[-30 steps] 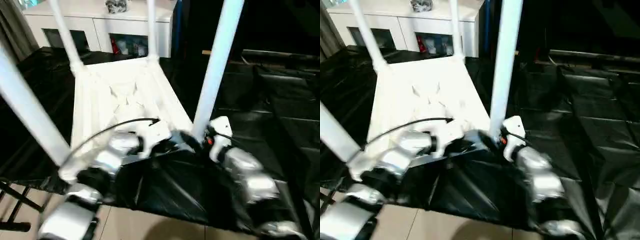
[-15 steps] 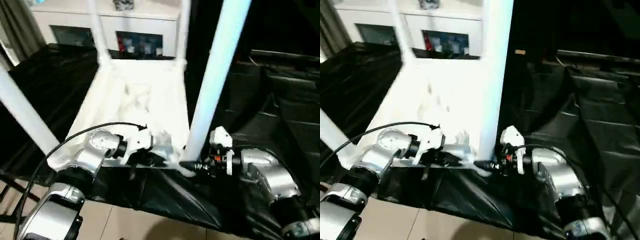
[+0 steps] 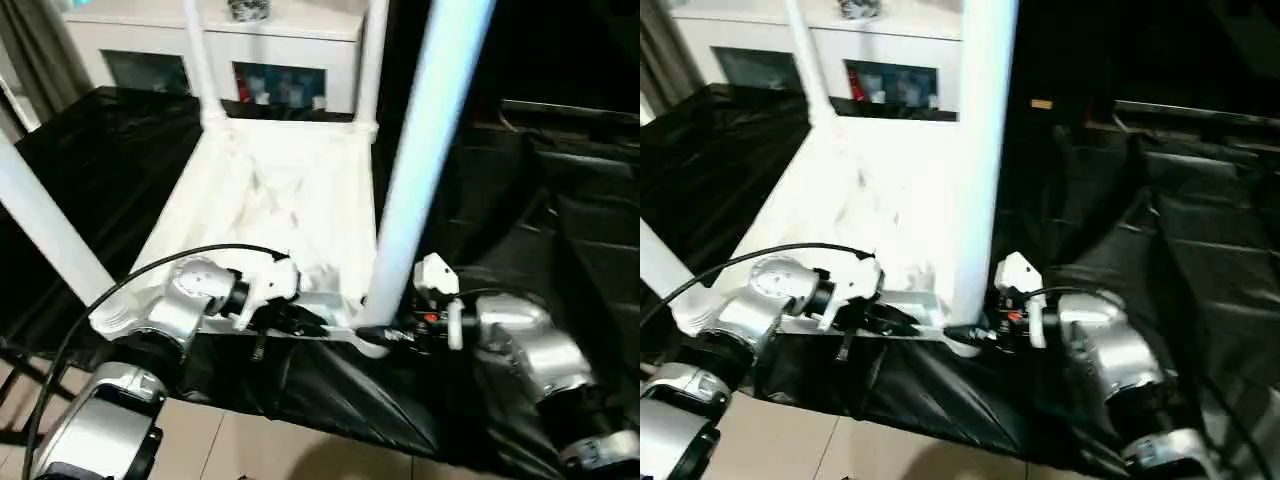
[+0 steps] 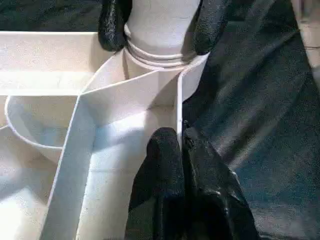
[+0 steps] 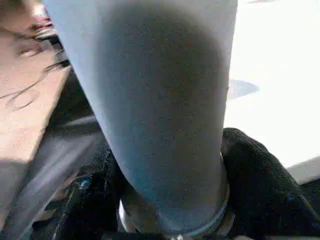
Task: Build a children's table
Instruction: Rotate leg to tighten
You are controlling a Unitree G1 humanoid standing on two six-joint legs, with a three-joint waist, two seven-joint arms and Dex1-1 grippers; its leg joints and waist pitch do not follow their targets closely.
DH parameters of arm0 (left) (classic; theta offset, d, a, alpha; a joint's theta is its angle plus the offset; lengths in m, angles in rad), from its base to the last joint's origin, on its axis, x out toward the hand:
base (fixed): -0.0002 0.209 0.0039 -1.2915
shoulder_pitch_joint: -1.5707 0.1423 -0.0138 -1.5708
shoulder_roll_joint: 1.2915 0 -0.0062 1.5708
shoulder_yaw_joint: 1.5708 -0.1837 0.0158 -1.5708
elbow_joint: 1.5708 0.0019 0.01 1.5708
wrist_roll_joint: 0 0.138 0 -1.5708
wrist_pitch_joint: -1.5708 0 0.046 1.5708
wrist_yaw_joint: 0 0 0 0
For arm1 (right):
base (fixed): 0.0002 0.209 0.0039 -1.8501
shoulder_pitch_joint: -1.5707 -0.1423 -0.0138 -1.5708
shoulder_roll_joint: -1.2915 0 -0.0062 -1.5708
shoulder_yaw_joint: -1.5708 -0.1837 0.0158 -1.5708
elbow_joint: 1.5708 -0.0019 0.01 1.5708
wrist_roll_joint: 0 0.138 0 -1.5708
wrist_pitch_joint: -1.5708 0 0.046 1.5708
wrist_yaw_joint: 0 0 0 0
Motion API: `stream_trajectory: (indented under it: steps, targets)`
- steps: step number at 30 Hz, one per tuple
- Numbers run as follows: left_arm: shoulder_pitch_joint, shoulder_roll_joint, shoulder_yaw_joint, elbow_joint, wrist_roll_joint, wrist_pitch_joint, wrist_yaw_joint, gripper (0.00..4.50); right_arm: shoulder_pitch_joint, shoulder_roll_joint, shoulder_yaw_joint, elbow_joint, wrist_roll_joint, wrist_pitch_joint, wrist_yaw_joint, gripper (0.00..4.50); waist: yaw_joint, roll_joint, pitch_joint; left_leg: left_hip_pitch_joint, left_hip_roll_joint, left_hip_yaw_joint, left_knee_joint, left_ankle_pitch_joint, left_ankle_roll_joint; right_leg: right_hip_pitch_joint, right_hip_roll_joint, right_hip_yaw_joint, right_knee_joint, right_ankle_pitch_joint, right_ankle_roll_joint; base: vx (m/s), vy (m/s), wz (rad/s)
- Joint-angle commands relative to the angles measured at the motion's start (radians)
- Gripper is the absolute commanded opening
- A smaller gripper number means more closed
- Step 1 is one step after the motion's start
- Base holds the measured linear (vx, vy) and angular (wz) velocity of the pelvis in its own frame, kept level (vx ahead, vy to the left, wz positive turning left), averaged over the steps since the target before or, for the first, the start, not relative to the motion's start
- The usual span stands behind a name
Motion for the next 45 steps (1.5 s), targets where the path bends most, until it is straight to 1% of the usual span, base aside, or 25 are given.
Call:
stream_trajectory:
  steps: [1, 2, 3, 4, 5, 7, 10, 11, 13, 16, 17, 19, 20, 21, 23, 24, 26, 29, 30, 32, 36, 37, 39, 40, 45]
  targets:
    - [-0.002, -0.047, -0.011, 0.019, 0.045, 0.045, 0.137, 0.00, 0.010, 0.060, 0.007, 0.014, -0.032, -0.040, -0.134, 2.54, -0.004, -0.010, -0.038, 0.004, 0.050, -0.017, -0.070, -0.193, 0.036, 0.036, -0.091, 0.048, -0.087, -0.190, -0.231, 0.000, 0.000, 0.00]
    - [-0.001, -0.073, -0.006, 0.014, 0.054, 0.063, 0.204, 0.00, 0.023, 0.092, -0.015, 0.023, -0.051, -0.052, -0.236, 2.54, -0.004, -0.007, -0.035, 0.009, 0.049, -0.020, -0.073, -0.213, 0.021, 0.033, -0.092, 0.050, -0.095, -0.258, -0.218, 0.000, 0.000, 0.00]
    - [-0.001, -0.077, -0.006, 0.012, 0.056, 0.066, 0.211, 0.00, 0.024, 0.097, -0.018, 0.025, -0.055, -0.053, -0.253, 2.54, -0.011, -0.010, -0.033, 0.006, 0.047, -0.022, -0.078, -0.218, 0.010, 0.033, -0.090, 0.049, -0.098, -0.295, -0.201, 0.000, 0.000, 0.00]
    - [0.005, -0.110, -0.010, -0.002, 0.065, 0.091, 0.270, 0.00, 0.031, 0.138, -0.042, 0.043, -0.076, -0.057, -0.373, 2.54, -0.013, -0.013, -0.033, 0.005, 0.046, -0.023, -0.079, -0.223, 0.011, 0.034, -0.089, 0.049, -0.100, -0.312, -0.193, 0.000, 0.000, 0.00]
    - [0.008, -0.127, -0.010, -0.008, 0.066, 0.103, 0.296, 0.00, 0.030, 0.157, -0.052, 0.056, -0.090, -0.058, -0.436, 2.53, -0.020, -0.010, -0.032, 0.004, 0.047, -0.025, -0.082, -0.229, 0.003, 0.031, -0.089, 0.049, -0.100, -0.330, -0.183, 0.000, 0.000, 0.00]
    - [0.010, -0.154, -0.010, -0.015, 0.070, 0.122, 0.339, 0.00, 0.029, 0.185, -0.067, 0.073, -0.107, -0.052, -0.522, 2.53, -0.028, -0.011, -0.032, 0.001, 0.045, -0.028, -0.084, -0.243, 0.002, 0.031, -0.090, 0.049, -0.105, -0.358, -0.167, 0.000, 0.000, 0.00]
    - [0.014, -0.228, -0.005, -0.027, 0.081, 0.162, 0.457, 0.00, 0.023, 0.257, -0.106, 0.102, -0.124, -0.041, -0.700, 2.53, -0.029, -0.012, -0.032, 0.006, 0.044, -0.023, -0.080, -0.235, 0.012, 0.023, -0.087, 0.056, -0.107, -0.332, -0.169, 0.000, 0.000, 0.00]
    - [0.016, -0.247, -0.003, -0.031, 0.083, 0.170, 0.487, 0.00, 0.021, 0.277, -0.114, 0.108, -0.130, -0.044, -0.748, 2.53, -0.029, -0.012, -0.032, 0.005, 0.044, -0.024, -0.081, -0.231, 0.012, 0.024, -0.088, 0.056, -0.106, -0.329, -0.169, 0.000, 0.000, 0.00]
    - [0.019, -0.259, -0.009, -0.035, 0.090, 0.174, 0.503, 0.00, 0.019, 0.291, -0.118, 0.113, -0.142, -0.052, -0.786, 2.53, -0.027, -0.011, -0.034, 0.003, 0.042, -0.024, -0.079, -0.214, 0.019, 0.026, -0.087, 0.055, -0.106, -0.308, -0.166, 0.000, 0.000, 0.00]
    - [0.035, -0.282, -0.026, -0.058, 0.114, 0.175, 0.531, 0.00, 0.010, 0.316, -0.111, 0.120, -0.166, -0.071, -0.843, 2.53, -0.024, -0.009, -0.038, 0.000, 0.041, -0.022, -0.075, -0.181, 0.038, 0.029, -0.086, 0.056, -0.100, -0.231, -0.171, 0.000, 0.000, 0.00]
    - [0.040, -0.282, -0.027, -0.064, 0.114, 0.174, 0.529, 0.00, 0.007, 0.310, -0.105, 0.121, -0.180, -0.090, -0.851, 2.53, -0.025, -0.008, -0.039, -0.004, 0.040, -0.022, -0.075, -0.170, 0.044, 0.031, -0.086, 0.055, -0.098, -0.211, -0.174, 0.000, 0.000, 0.00]
    - [0.046, -0.278, -0.028, -0.073, 0.111, 0.174, 0.521, 0.00, 0.002, 0.298, -0.100, 0.124, -0.196, -0.124, -0.854, 2.53, -0.024, -0.008, -0.041, -0.004, 0.040, -0.021, -0.073, -0.163, 0.049, 0.031, -0.085, 0.054, -0.096, -0.195, -0.175, 0.000, 0.000, 0.00]
    - [0.051, -0.267, -0.027, -0.082, 0.109, 0.175, 0.516, 0.00, -0.004, 0.280, -0.098, 0.126, -0.198, -0.159, -0.838, 2.53, -0.025, -0.006, -0.041, -0.006, 0.039, -0.021, -0.072, -0.159, 0.052, 0.034, -0.086, 0.053, -0.094, -0.187, -0.178, 0.000, 0.000, 0.00]
    - [0.052, -0.266, -0.027, -0.084, 0.109, 0.175, 0.516, 0.00, -0.005, 0.278, -0.097, 0.126, -0.199, -0.162, -0.838, 2.53, -0.024, -0.005, -0.042, -0.006, 0.039, -0.021, -0.071, -0.157, 0.055, 0.034, -0.086, 0.053, -0.094, -0.182, -0.179, 0.000, 0.000, 0.00]
    - [0.054, -0.243, -0.022, -0.087, 0.098, 0.159, 0.479, 0.00, -0.013, 0.248, -0.110, 0.128, -0.172, -0.176, -0.775, 3.03, -0.024, -0.006, -0.043, -0.006, 0.038, -0.019, -0.069, -0.148, 0.067, 0.036, -0.084, 0.053, -0.092, -0.153, -0.186, 0.000, 0.000, 0.00]
    - [0.056, -0.224, -0.017, -0.089, 0.085, 0.144, 0.445, 0.00, -0.017, 0.228, -0.119, 0.122, -0.135, -0.173, -0.699, 3.03, -0.024, -0.006, -0.044, -0.007, 0.037, -0.019, -0.068, -0.144, 0.076, 0.038, -0.084, 0.053, -0.091, -0.142, -0.190, 0.000, 0.000, 0.00]
    - [0.058, -0.210, -0.013, -0.092, 0.075, 0.135, 0.414, 0.00, -0.016, 0.214, -0.118, 0.112, -0.110, -0.168, -0.638, 3.19, -0.023, -0.005, -0.046, -0.008, 0.038, -0.018, -0.065, -0.138, 0.091, 0.040, -0.083, 0.052, -0.089, -0.121, -0.199, 0.000, 0.000, 0.00]
    - [0.062, -0.152, -0.003, -0.099, 0.044, 0.108, 0.307, 0.00, -0.007, 0.144, -0.068, 0.075, -0.089, -0.153, -0.454, 3.50, -0.019, -0.005, -0.048, -0.009, 0.041, -0.017, -0.063, -0.114, 0.111, 0.041, -0.082, 0.051, -0.081, -0.045, -0.223, 0.000, 0.000, 0.00]
    - [0.062, -0.152, -0.003, -0.099, 0.044, 0.108, 0.307, 0.00, -0.007, 0.144, -0.068, 0.075, -0.089, -0.153, -0.454, 3.57, -0.019, -0.005, -0.047, -0.010, 0.041, -0.017, -0.062, -0.110, 0.116, 0.042, -0.083, 0.049, -0.079, -0.031, -0.228, 0.000, 0.000, 0.00]
    - [0.064, -0.104, -0.002, -0.099, 0.029, 0.091, 0.223, 0.00, 0.002, 0.095, -0.036, 0.046, -0.059, -0.137, -0.302, 3.57, -0.019, -0.007, -0.047, -0.009, 0.042, -0.016, -0.063, -0.112, 0.115, 0.042, -0.083, 0.049, -0.078, -0.035, -0.231, 0.000, 0.000, 0.00]
    - [0.063, -0.074, -0.005, -0.098, 0.023, 0.080, 0.173, 0.00, 0.008, 0.060, -0.008, 0.024, -0.026, -0.121, -0.188, 3.57, -0.013, -0.006, -0.046, -0.006, 0.049, -0.014, -0.064, -0.123, 0.109, 0.041, -0.081, 0.046, -0.074, -0.034, -0.245, 0.000, 0.000, 0.00]
    - [0.062, -0.048, -0.010, -0.092, 0.017, 0.069, 0.116, 0.00, 0.008, 0.029, 0.019, 0.005, -0.003, -0.098, -0.093, 3.57, -0.011, -0.011, -0.046, -0.004, 0.048, -0.014, -0.063, -0.126, 0.104, 0.042, -0.080, 0.046, -0.073, -0.030, -0.249, 0.000, 0.000, 0.00]
    - [0.062, -0.031, -0.013, -0.090, 0.009, 0.065, 0.068, 0.00, 0.002, 0.014, 0.029, 0.002, 0.006, -0.091, -0.036, 3.32, -0.011, -0.012, -0.044, -0.006, 0.050, -0.013, -0.063, -0.127, 0.106, 0.041, -0.081, 0.046, -0.072, -0.023, -0.256, 0.000, 0.000, 0.00]
    - [0.061, -0.020, -0.017, -0.087, 0.006, 0.060, 0.038, 0.00, -0.005, 0.008, 0.033, 0.004, 0.014, -0.081, 0.000, 3.32, -0.009, -0.012, -0.045, -0.005, 0.049, -0.013, -0.063, -0.128, 0.105, 0.041, -0.082, 0.046, -0.072, -0.031, -0.257, 0.000, 0.000, 0.00]
    - [0.058, 0.005, -0.033, -0.077, 0.002, 0.048, -0.022, 0.00, -0.024, -0.002, 0.043, 0.018, 0.013, -0.085, 0.053, 2.85, -0.006, -0.013, -0.047, -0.005, 0.048, -0.013, -0.061, -0.101, 0.102, 0.042, -0.084, 0.045, -0.065, 0.005, -0.267, 0.000, 0.000, 0.00]
